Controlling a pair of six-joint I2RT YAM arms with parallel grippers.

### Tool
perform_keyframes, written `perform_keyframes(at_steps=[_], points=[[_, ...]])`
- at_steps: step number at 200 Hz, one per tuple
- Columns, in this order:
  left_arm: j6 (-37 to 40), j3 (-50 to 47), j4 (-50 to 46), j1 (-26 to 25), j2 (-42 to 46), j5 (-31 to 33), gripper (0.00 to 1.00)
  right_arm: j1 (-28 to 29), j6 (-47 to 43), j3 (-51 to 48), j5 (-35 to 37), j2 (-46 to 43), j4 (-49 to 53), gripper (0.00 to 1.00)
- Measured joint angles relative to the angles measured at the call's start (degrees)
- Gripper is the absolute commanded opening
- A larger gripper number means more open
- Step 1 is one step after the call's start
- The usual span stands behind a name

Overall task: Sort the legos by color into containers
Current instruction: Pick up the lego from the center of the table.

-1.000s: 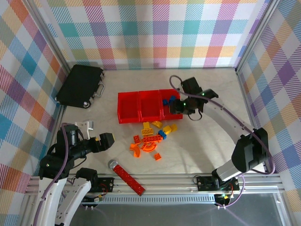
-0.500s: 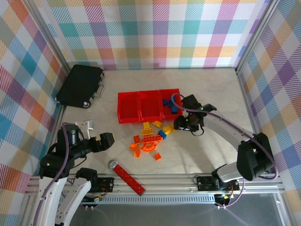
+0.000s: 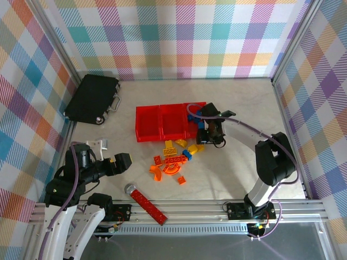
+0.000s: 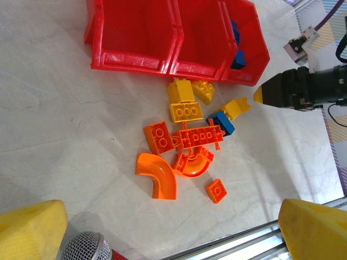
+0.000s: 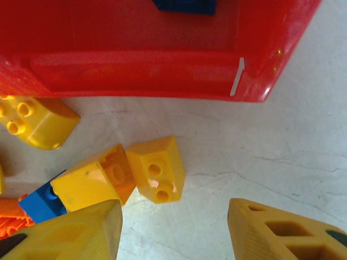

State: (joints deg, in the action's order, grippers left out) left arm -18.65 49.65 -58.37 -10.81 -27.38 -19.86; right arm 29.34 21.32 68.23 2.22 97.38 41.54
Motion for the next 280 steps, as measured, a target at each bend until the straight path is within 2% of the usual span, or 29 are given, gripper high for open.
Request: perform_keyframes(at_steps=[86, 165, 280], points=[[0.00, 0.00, 0.00, 0.00, 0.02, 0.00, 1.00, 0.00, -1.77, 3.54, 0.63, 7.06, 0.15, 0.52], [0.00, 0.00, 0.00, 0.00, 0.02, 0.00, 1.00, 2.25, -1.88, 3.21, 0.85, 7.08, -0.11, 0.52], [0.00, 0.00, 0.00, 0.00, 0.02, 0.00, 1.00, 2.51, -1.22, 1.60, 4.55, 7.17, -0.02, 0.53]])
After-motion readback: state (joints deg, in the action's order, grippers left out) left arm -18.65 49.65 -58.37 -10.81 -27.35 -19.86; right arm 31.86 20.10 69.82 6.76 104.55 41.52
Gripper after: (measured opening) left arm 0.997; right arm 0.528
